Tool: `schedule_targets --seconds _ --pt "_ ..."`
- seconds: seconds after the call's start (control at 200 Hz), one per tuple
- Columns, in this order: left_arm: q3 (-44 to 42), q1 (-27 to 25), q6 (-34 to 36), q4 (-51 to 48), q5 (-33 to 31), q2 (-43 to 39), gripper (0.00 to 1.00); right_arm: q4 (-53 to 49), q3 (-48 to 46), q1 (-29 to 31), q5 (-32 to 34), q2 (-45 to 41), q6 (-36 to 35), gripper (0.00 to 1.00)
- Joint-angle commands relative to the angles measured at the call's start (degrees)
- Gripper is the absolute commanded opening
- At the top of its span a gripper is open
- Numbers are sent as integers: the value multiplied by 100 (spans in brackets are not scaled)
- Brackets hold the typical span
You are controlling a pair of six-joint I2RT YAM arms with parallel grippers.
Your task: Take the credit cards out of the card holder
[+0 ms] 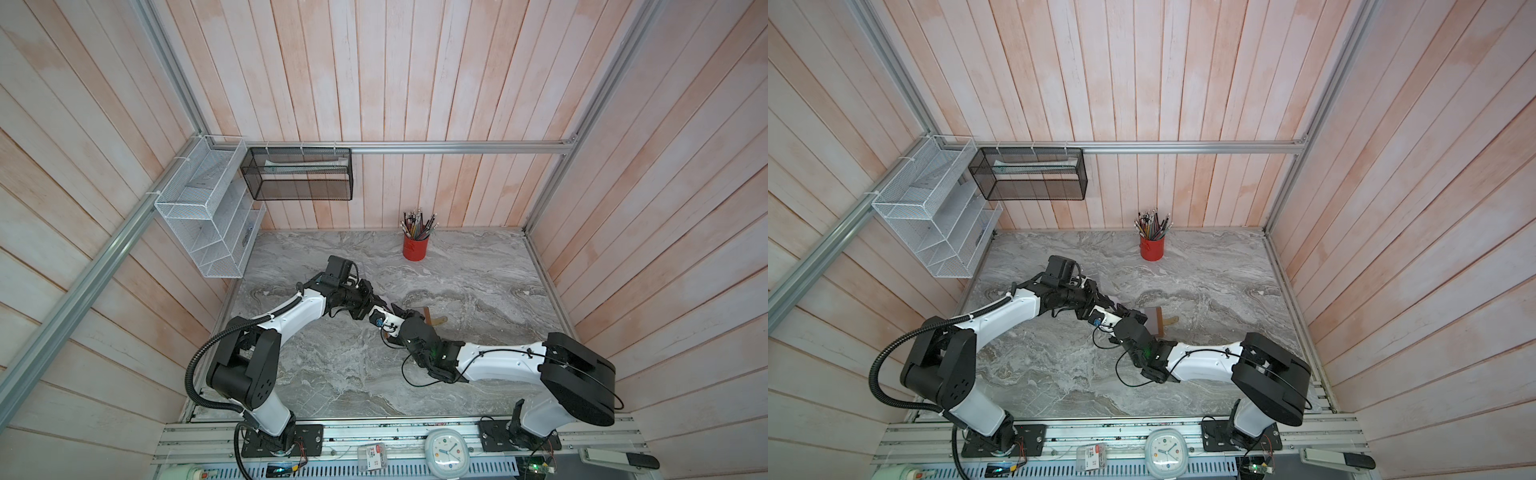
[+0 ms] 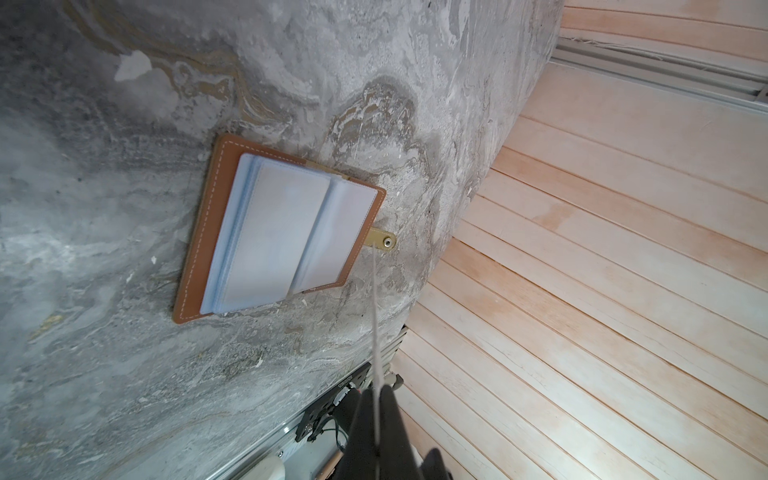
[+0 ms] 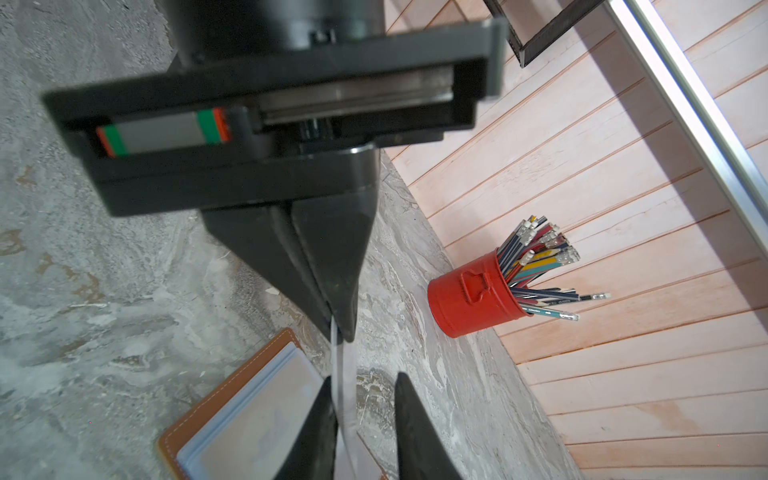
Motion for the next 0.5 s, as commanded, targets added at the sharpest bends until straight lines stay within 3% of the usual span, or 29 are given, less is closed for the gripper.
schedule_targets --seconds 0.0,0.265,0.495 --pt "-17 65 199 -187 -292 52 0 57 -70 -8 290 -415 119 35" --pt "226 266 -51 -268 -1231 -174 0 -238 -286 -104 446 -1074 726 75" --pt "554 441 -1105 -216 -2522 -343 0 -472 -508 -349 186 -1533 1596 96"
